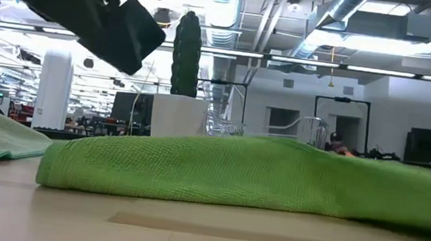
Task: Fold microfiber towels
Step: Fold the green towel
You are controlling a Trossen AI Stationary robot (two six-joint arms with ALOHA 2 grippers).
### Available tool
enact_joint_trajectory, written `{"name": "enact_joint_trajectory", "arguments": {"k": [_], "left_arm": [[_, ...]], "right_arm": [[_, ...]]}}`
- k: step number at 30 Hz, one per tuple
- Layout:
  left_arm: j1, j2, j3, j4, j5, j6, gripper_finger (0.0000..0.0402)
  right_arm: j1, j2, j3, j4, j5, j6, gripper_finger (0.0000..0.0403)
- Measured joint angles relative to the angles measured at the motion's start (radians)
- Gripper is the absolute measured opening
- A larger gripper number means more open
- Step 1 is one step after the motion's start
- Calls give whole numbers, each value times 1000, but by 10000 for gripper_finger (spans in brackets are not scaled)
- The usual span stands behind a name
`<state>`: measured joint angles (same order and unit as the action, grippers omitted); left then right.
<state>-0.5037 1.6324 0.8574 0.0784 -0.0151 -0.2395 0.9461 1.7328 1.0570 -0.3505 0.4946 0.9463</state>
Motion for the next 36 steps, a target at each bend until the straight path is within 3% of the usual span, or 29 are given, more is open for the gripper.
{"name": "enact_joint_trajectory", "arguments": {"k": [10, 14, 18, 25, 36], "left_arm": [[-72, 155, 45, 66, -132, -73, 181], [-83, 188, 60, 63, -251, -91, 181], [-87, 180, 60, 43, -287, -119, 181], [-91, 82, 59, -151, -304, -200, 181], [-76, 150, 24, -59, -271, -144, 180]], "right_arm": [[25, 74, 0, 110, -17, 86, 151], [25, 66, 0, 157, 6, 78, 174], [28, 66, 0, 179, 4, 77, 177], [27, 66, 0, 180, 4, 68, 165], [20, 66, 0, 170, 4, 31, 157]]}}
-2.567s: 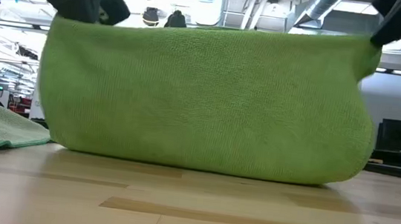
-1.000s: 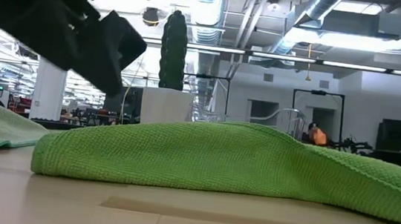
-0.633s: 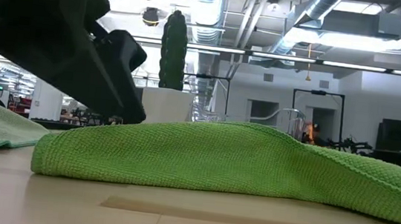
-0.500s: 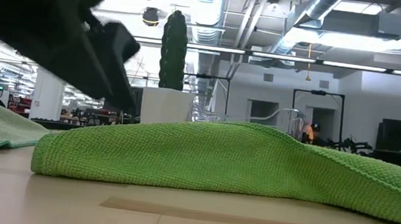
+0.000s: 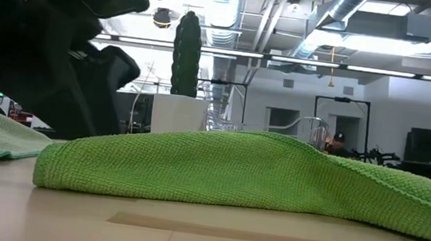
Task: Fold microfiber towels
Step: Fold the green towel
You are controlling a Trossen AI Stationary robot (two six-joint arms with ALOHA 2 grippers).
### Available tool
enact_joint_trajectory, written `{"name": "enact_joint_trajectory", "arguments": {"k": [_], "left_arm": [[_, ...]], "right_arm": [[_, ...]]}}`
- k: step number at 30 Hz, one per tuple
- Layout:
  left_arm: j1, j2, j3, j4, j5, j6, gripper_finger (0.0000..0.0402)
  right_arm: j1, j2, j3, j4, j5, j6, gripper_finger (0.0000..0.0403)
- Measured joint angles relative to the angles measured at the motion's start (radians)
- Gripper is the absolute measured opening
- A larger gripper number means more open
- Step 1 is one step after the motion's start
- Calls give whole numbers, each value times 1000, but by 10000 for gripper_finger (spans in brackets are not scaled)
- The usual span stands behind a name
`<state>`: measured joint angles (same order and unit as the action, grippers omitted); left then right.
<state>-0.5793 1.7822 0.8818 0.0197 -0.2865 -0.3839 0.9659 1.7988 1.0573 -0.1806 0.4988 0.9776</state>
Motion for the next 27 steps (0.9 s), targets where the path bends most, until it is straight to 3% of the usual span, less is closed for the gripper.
{"name": "enact_joint_trajectory", "arguments": {"k": [5, 16, 27], "left_arm": [[16, 5, -1, -6, -14, 27, 180], [45, 64, 3, 39, 83, 41, 177], [36, 67, 21, 39, 92, 37, 55]], "right_arm": [[-4, 0, 0, -2, 0, -5, 157], [-4, 0, 0, -2, 0, -9, 153], [-4, 0, 0, -1, 0, -8, 134]]}}
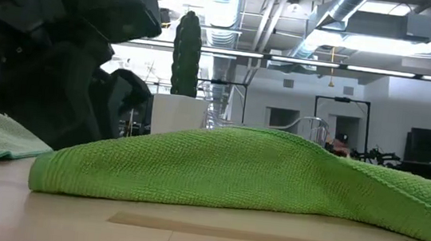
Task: Fold microfiber towels
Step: Fold the green towel
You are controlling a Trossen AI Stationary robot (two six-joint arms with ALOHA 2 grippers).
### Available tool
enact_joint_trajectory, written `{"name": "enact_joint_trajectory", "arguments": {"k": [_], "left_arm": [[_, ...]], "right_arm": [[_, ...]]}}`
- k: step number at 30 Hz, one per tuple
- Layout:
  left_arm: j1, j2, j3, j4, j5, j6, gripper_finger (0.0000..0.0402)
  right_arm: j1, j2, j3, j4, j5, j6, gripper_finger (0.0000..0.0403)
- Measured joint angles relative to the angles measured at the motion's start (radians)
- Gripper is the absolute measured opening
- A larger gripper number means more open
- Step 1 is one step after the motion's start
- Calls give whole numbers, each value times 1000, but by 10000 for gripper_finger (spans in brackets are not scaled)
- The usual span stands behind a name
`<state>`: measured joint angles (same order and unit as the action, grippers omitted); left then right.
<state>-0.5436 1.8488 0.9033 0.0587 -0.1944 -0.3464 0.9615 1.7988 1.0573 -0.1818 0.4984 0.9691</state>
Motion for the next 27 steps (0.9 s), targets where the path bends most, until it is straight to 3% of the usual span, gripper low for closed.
{"name": "enact_joint_trajectory", "arguments": {"k": [8, 18, 27], "left_arm": [[-27, 0, 60, -40, -3, 3, 3], [-72, 0, 207, -236, -105, -1, 4], [-84, 0, 253, -284, -126, 28, 5]], "right_arm": [[-17, 0, 0, -4, 8, -11, 122], [-106, 0, 0, 28, 51, -205, 123], [-263, 12, 0, 181, 80, -508, 123]]}}
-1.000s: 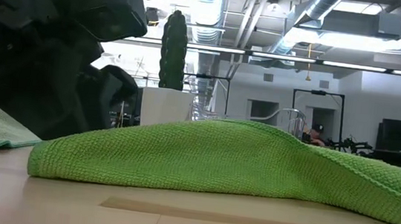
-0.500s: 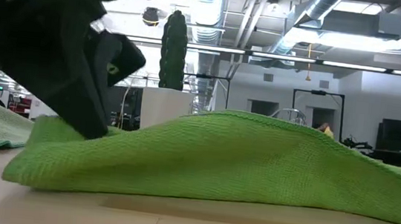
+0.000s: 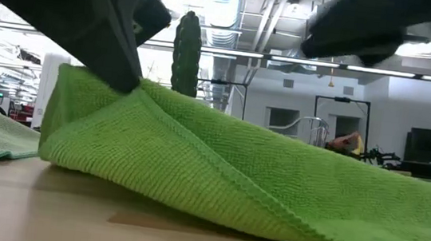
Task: Fold microfiber towels
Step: Fold the green towel
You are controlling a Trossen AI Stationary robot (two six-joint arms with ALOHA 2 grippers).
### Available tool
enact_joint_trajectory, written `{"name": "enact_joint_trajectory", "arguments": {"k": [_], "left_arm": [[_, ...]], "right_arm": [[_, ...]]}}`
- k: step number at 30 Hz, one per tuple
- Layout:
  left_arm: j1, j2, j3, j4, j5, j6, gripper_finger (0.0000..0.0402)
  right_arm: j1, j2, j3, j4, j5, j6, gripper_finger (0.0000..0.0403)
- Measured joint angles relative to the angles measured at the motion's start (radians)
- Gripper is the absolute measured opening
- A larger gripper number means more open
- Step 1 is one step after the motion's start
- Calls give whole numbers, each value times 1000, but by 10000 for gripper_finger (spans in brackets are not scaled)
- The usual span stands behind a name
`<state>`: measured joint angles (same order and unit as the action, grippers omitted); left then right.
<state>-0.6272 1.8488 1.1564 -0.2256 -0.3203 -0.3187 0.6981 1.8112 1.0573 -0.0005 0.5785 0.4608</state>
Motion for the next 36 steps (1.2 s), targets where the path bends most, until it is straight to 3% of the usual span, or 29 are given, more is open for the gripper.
{"name": "enact_joint_trajectory", "arguments": {"k": [5, 12, 17, 27, 32, 36], "left_arm": [[-1, 0, 0, -17, 8, 1, 34], [-1, 0, 0, -1, 120, -37, 135], [-12, 2, 0, 41, 70, -38, 188], [27, 10, -1, -313, -256, -74, 195], [57, 8, -19, -283, -266, -46, 174], [85, 7, -110, -177, -236, -26, 151]], "right_arm": [[-84, 79, 0, 93, -48, -85, 123], [-168, 174, 0, 126, -56, -103, 122], [-206, 175, 0, 113, -56, -122, 122], [-321, 173, 0, 18, -53, -135, 122], [-348, 109, 1, -73, 12, -192, 122], [-382, 93, 1, -186, 82, -214, 122]]}}
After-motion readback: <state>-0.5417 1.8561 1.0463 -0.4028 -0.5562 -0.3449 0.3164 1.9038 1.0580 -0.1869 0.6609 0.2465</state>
